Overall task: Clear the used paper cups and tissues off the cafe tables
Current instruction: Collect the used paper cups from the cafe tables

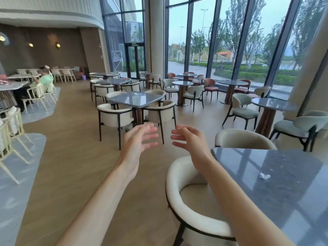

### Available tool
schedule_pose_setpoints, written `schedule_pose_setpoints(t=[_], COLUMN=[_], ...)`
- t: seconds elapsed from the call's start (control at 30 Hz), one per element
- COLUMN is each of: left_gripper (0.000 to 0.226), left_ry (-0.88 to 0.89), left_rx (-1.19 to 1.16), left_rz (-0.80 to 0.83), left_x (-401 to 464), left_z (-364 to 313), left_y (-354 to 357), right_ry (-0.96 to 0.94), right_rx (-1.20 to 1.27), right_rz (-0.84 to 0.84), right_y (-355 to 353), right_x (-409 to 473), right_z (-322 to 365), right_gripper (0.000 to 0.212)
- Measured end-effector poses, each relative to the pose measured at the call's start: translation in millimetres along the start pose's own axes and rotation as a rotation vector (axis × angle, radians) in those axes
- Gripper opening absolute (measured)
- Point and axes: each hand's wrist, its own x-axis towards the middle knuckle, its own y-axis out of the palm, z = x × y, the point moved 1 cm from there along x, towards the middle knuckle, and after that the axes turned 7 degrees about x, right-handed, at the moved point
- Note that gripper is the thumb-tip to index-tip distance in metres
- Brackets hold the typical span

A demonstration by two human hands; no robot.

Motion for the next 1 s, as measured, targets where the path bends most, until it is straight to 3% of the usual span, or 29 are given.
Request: schedule_pose_setpoints(t=[0.63, 1.0], left_gripper=[0.021, 0.024], left_ry=[0.005, 0.017], left_rx=[0.097, 0.059], left_rz=[-0.3, -0.302], left_x=[375, 618], left_z=[61, 104], left_y=[-183, -332], right_ry=[0.105, 0.121], right_rx=[0.083, 0.053], right_rz=[0.286, 0.285], right_y=[275, 461], right_x=[359, 560], right_z=[-144, -235], right_gripper=[0.015, 0.018])
